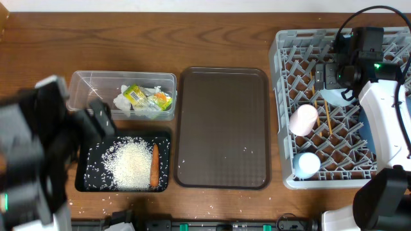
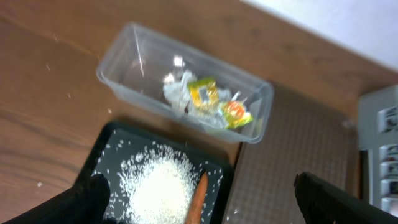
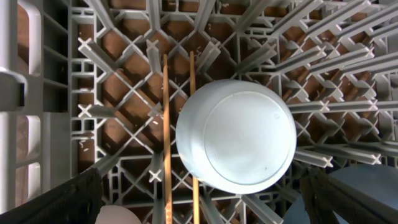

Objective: Sort waste into correct bins and load items into the dishwasher rack

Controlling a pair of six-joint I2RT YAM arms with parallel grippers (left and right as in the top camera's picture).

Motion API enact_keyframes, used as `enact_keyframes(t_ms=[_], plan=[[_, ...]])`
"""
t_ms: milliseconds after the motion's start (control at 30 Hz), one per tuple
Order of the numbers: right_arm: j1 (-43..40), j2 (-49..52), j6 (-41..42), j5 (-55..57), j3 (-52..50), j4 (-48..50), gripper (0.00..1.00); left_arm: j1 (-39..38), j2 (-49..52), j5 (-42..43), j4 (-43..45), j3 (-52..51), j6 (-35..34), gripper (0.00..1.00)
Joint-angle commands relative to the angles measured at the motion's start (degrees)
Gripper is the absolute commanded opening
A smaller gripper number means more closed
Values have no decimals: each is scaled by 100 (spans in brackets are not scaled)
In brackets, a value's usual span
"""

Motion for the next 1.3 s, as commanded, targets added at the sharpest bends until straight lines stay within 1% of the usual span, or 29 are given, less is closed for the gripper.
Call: enact_keyframes(t_ms=[0,100,300,600,733,933,1100,1267], plan=[[90,4,44,-42,-9,4,99,9,-621,-72,-13,-11,-26,97],[90,4,44,-42,-9,2,99,-68,-1178,-72,-15,-13,-24,97],[90,4,44,-42,-9,4,99,-417,-1910,-70,-15,-13,-24,97],[90,4,44,-42,-9,4,99,-494,-2387,-70,-219,-13,-24,97],[90,4,44,-42,-9,4,99,-632,-2555,-72,-472,-13,-26,97],[90,4,44,-42,-9,4,99,-640,-2599,-70,-970,-57,-24,97],[90,4,44,-42,-9,4,99,-673,-2682,-70,-1016,-352,-26,97],[90,4,44,-42,-9,4,99,-809,-2981,-72,-1012,-1016,-24,97]])
